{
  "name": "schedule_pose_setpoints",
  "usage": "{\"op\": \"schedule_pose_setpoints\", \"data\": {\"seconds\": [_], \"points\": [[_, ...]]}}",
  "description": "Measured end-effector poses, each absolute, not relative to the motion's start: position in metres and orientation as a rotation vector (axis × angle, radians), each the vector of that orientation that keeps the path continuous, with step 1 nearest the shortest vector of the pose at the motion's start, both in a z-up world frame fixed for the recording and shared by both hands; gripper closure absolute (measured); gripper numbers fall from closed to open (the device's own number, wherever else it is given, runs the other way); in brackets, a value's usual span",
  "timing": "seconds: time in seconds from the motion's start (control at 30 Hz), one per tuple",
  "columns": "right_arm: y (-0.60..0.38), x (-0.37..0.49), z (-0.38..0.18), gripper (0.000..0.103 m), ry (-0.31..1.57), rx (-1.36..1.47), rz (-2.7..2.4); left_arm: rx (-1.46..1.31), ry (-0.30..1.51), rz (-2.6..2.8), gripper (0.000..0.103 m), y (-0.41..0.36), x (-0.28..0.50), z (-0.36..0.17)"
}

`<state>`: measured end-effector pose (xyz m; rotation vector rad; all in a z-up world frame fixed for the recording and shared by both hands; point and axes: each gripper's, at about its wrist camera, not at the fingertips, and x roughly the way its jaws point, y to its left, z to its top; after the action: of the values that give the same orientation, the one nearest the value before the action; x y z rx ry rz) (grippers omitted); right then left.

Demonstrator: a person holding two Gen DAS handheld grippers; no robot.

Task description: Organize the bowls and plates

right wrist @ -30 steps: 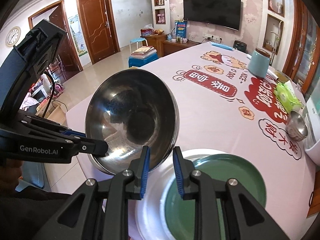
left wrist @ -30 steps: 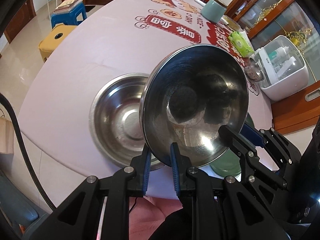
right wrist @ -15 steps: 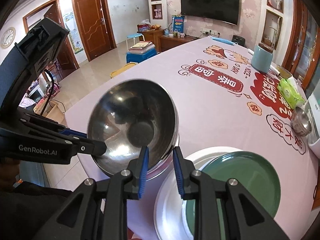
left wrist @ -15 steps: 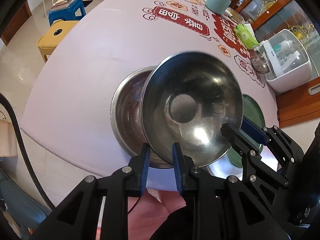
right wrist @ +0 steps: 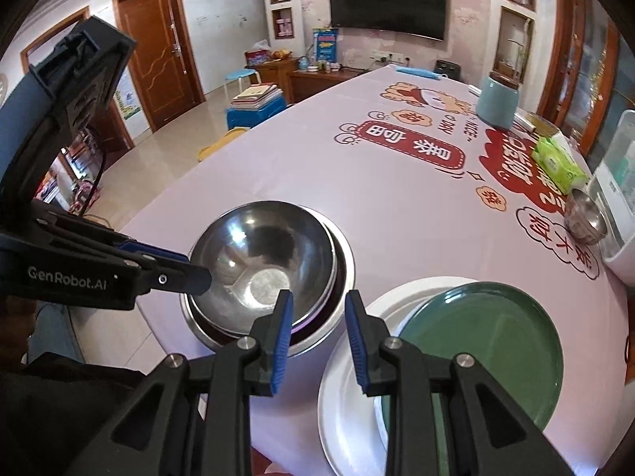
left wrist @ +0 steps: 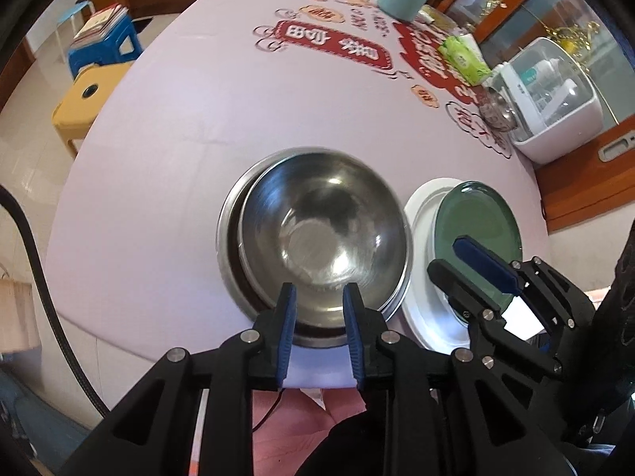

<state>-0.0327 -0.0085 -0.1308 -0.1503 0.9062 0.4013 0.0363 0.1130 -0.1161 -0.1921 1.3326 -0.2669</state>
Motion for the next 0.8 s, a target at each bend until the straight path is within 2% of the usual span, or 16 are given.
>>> {"op": "schedule_pose_setpoints", "data": {"seconds": [0.47, 0.63, 0.73, 0.8], "points": [[-0.044, -0.034, -0.122, 0.076, 0.884, -0.091, 0.213, -0.056, 1.134, -0.429, 0.072, 0.071, 0.051, -0.078], [-0.071, -0.036, -0.112, 0.065, 0.857, -0.064, 0.132, 0.001, 1.070, -0.488, 0.069, 0.045, 0.056, -0.063], [-0.088, -0.035, -0.105, 0.065, 0.844, -0.049, 0.098, 0.021, 1.047, -0.522, 0.064, 0.027, 0.061, -0.054], [-0.101, -0.035, -0.099, 0.064, 0.834, -0.037, 0.077, 0.031, 1.028, -0.542, 0.057, 0.013, 0.066, -0.046]]}}
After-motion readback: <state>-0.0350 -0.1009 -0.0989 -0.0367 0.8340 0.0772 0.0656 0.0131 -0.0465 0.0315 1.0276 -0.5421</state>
